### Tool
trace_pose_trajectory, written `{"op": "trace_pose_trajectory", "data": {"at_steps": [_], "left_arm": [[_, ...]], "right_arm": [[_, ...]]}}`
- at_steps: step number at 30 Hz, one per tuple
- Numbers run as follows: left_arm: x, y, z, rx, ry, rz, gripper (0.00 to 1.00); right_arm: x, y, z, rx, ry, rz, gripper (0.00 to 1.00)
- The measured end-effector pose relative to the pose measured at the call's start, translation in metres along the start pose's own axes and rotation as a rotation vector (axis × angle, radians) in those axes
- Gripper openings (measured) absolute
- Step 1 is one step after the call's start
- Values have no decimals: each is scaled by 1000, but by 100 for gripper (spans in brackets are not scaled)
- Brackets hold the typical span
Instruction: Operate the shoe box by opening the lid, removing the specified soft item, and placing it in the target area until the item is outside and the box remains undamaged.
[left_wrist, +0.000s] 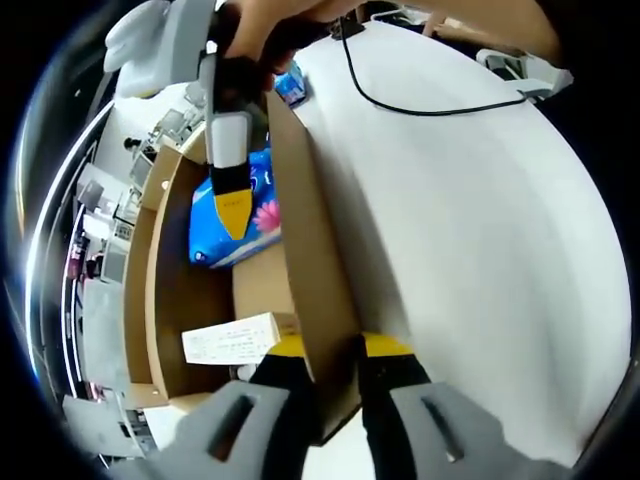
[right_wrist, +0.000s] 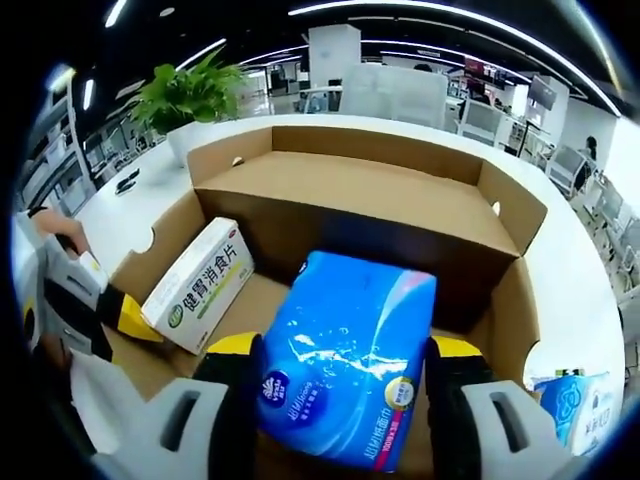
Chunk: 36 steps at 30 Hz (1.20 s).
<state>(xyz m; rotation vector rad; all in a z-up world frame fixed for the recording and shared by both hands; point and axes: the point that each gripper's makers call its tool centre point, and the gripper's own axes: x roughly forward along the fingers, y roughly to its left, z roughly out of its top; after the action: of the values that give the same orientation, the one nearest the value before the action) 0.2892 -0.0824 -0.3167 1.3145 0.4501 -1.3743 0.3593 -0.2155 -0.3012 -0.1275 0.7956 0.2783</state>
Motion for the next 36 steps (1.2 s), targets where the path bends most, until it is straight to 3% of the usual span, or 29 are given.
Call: {"op": "trace_pose_trajectory", "data": {"at_steps": [8, 14, 15, 23, 27, 32, 36], "left_arm": [[0, 0, -1, 27, 14, 5, 15], [0, 0, 0, 27, 12, 3, 15], [0, 0, 0, 29, 10, 3, 15], [-2, -1, 1, 27, -7, -3, 15], [-1, -1, 2, 27, -10, -3, 14], [-1, 0, 2, 21, -17, -6, 14], [-2, -1, 3, 27, -21, -7, 14]], "right_arm": [[5, 18, 2, -17, 22, 0, 80], [17, 8, -11, -115, 150, -104, 82], [21, 13, -9, -89, 137, -89, 83], [26, 7, -14, -109, 223, -153, 85], [28, 7, -19, -138, 299, -175, 88], [29, 4, -20, -124, 345, -155, 89], [32, 3, -24, -93, 379, -91, 92]]}}
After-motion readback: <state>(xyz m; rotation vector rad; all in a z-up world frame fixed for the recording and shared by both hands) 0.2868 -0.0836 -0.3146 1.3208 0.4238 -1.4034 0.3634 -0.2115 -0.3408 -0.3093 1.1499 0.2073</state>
